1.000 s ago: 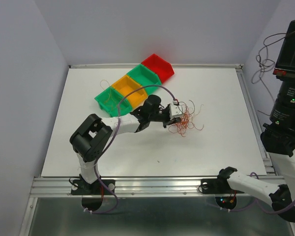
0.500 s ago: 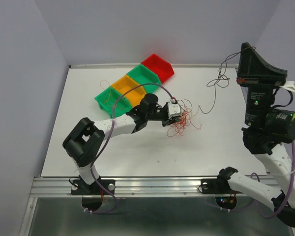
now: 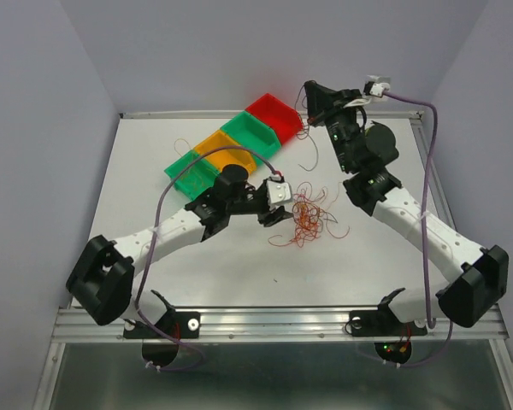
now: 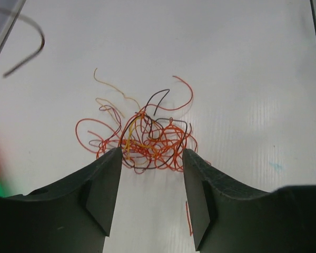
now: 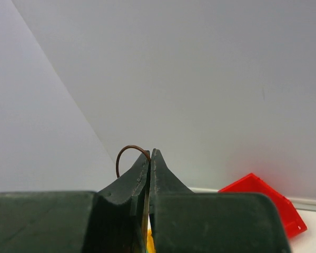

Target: Untangle the cables

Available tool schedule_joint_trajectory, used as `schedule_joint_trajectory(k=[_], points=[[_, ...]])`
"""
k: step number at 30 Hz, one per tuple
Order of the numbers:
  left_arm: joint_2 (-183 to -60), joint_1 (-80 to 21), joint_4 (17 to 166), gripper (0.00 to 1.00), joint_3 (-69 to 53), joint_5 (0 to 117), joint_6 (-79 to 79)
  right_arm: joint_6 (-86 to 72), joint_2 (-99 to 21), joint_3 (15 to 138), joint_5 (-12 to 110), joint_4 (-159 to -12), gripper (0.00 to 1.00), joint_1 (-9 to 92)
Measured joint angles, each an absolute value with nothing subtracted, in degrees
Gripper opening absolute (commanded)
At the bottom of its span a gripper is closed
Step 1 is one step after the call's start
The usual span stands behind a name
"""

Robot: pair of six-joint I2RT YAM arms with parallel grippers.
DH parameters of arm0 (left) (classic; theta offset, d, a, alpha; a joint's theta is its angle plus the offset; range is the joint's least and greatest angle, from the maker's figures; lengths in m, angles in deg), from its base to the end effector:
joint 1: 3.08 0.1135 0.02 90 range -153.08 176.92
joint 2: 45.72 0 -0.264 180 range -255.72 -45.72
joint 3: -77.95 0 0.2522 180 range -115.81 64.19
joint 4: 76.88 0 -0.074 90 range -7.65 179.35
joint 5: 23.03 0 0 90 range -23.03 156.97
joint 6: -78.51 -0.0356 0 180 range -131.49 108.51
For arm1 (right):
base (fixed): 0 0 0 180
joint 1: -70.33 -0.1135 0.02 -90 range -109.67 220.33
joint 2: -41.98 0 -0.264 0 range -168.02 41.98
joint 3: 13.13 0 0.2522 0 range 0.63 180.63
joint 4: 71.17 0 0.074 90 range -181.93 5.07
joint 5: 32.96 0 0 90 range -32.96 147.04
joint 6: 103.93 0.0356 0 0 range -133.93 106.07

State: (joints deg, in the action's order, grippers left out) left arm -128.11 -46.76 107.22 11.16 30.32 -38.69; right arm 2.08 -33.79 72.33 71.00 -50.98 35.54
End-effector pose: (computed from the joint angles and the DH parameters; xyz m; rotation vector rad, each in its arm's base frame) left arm 0.2229 -0.2422 0.2869 1.3870 1.1400 -0.7710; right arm 0.2495 0.1629 0.4659 0.0485 1.0881 0.6719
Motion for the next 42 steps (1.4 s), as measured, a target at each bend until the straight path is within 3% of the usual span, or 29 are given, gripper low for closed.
schedule_joint_trajectory(k=[6, 14, 25, 42], points=[[-114.67, -39.6, 101.26, 0.63, 17.19, 33.38, -36.97, 3.0, -42.07, 75.35, 67.68, -50.89, 0.01, 35.54], [-99.83, -26.37, 98.81, 0.65, 20.58, 39.5, -32.46, 6.11, -59.16, 88.33, 61.08, -50.26, 0.0, 35.54], [-103.7, -10.24, 97.37, 0.63, 23.53, 37.08, -31.13, 11.88, -77.67, 100.88, 54.82, -48.05, 0.01, 35.54], [-103.61, -8.97, 99.09, 0.64, 25.19, 39.04, -31.06, 16.29, -90.77, 104.55, 51.57, -42.11, 0.01, 35.39]])
